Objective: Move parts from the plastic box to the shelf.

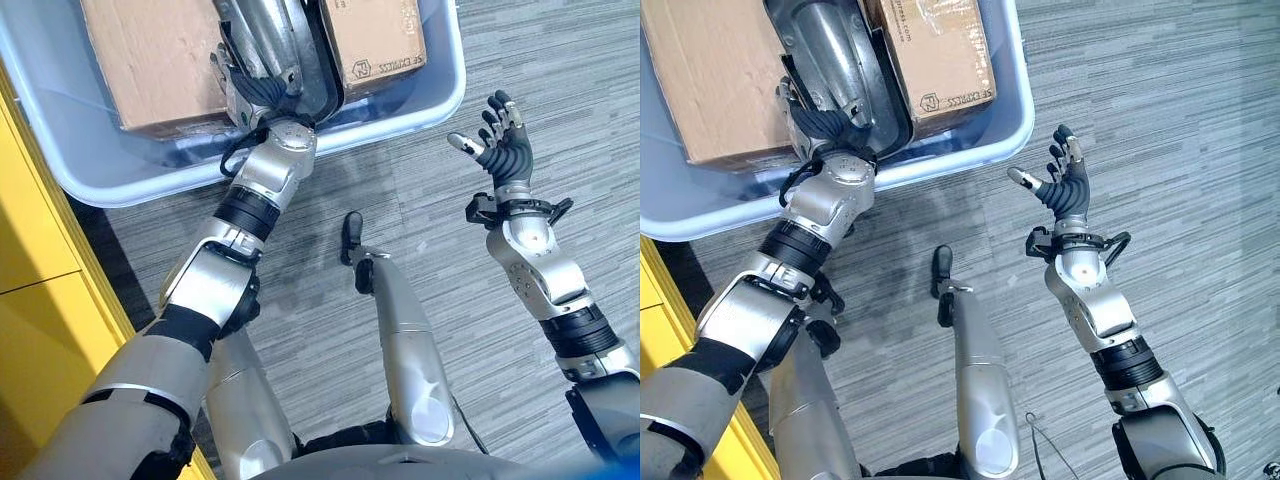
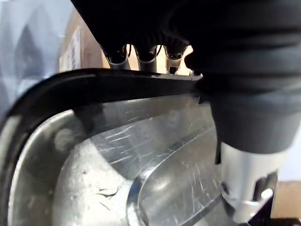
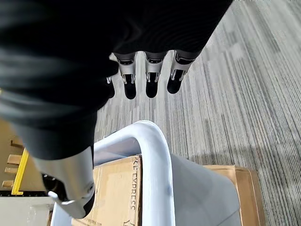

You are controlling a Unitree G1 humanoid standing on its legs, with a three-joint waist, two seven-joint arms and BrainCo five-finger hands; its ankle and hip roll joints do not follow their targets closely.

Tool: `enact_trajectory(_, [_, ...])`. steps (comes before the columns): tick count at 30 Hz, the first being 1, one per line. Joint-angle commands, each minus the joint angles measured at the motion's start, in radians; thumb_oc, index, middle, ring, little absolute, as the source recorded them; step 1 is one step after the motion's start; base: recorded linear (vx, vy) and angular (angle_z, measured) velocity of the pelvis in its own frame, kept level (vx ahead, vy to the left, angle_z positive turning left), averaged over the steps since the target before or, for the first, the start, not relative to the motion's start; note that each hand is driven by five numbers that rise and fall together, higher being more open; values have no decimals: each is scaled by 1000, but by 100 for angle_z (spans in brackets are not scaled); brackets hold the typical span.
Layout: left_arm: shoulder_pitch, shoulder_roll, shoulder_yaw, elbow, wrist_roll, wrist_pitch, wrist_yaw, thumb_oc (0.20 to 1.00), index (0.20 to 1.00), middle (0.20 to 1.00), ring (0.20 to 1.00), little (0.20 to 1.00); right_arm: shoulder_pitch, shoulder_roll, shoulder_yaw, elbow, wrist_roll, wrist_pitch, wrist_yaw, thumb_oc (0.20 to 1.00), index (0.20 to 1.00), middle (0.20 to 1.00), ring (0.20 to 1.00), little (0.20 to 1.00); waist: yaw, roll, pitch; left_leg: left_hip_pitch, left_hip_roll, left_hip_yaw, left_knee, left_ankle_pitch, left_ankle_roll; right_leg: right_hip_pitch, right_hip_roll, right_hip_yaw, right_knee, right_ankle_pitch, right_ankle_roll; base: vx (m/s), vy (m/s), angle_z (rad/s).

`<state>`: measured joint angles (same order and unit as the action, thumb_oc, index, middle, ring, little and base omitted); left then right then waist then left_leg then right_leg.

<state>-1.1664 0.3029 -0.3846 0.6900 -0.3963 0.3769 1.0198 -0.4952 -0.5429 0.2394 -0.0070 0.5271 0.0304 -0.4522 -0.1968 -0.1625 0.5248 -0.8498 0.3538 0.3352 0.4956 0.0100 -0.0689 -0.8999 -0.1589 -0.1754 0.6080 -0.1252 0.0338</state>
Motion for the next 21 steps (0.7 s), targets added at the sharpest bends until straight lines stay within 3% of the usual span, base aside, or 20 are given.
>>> enact_trajectory(1, [130,2,-28,206,47,78,-100,1000,1000,1000,1000,1000,-7,-47,-73,-64,-12,-20,23,1000,1000,1000,1000,1000,-29,-28,-5,-35,39,-27,134,-78,-98,-16,23,-44,-19,62,68,4,45,-2])
enact_trajectory(4, [132,7,-34,195,22,53,-102,1000,1000,1000,1000,1000,4,-60,-71,-59,11,-15,53,1000,1000,1000,1000,1000,-25,-30,-5,-46,43,-32,139,-78,-98,-25,19,-47,-10,59,67,5,-7,-2])
enact_trajectory(5, [136,0,-27,192,-10,43,-100,256,256,256,256,256,5,-60,-70,-62,-2,-27,63,1000,1000,1000,1000,1000,-24,-33,-5,-53,43,-36,141,-78,-98,-31,18,-51,-7,59,69,8,-28,-6])
enact_trajectory(6, [140,-3,-26,191,-25,40,-97,200,200,200,200,200,6,-59,-71,-65,4,-25,63,1000,1000,1000,1000,1000,-24,-33,-5,-56,42,-38,141,-78,-99,-33,18,-52,-8,60,69,3,-34,-6])
enact_trajectory(11, [174,-21,4,175,-33,-4,-36,200,200,200,200,200,10,-64,-72,-76,-31,-1,72,1000,1000,1000,1000,1000,-16,-42,-5,-81,42,-57,147,-79,-103,-50,19,-57,-6,63,72,-1,-53,2])
enact_trajectory(12, [178,-23,5,172,-36,-4,-38,200,200,200,200,200,10,-68,-71,-75,-51,0,87,884,884,884,884,884,-16,-42,-5,-86,41,-61,150,-80,-103,-54,19,-56,-3,63,72,9,-31,6])
enact_trajectory(14, [194,-32,8,158,-43,-24,-32,200,200,200,200,200,18,-71,-69,-83,-51,15,111,1000,1000,1000,1000,1000,-15,-41,-5,-85,35,-62,145,-81,-101,-51,18,-57,-14,68,76,4,-44,6])
enact_trajectory(17, [198,-31,-2,142,36,-46,-70,200,200,200,200,200,29,-69,-61,-85,-25,-8,87,1000,1000,1000,1000,1000,-12,-44,-5,-87,38,-61,138,-75,-101,-49,14,-64,-20,74,79,-8,-59,4])
enact_trajectory(21, [198,-51,-19,110,35,-53,-31,200,200,200,200,200,22,-63,-69,-82,-7,-14,63,1000,1000,1000,1000,1000,-15,-38,-5,-80,34,-57,130,-73,-102,-46,17,-58,-30,76,79,-8,3,2])
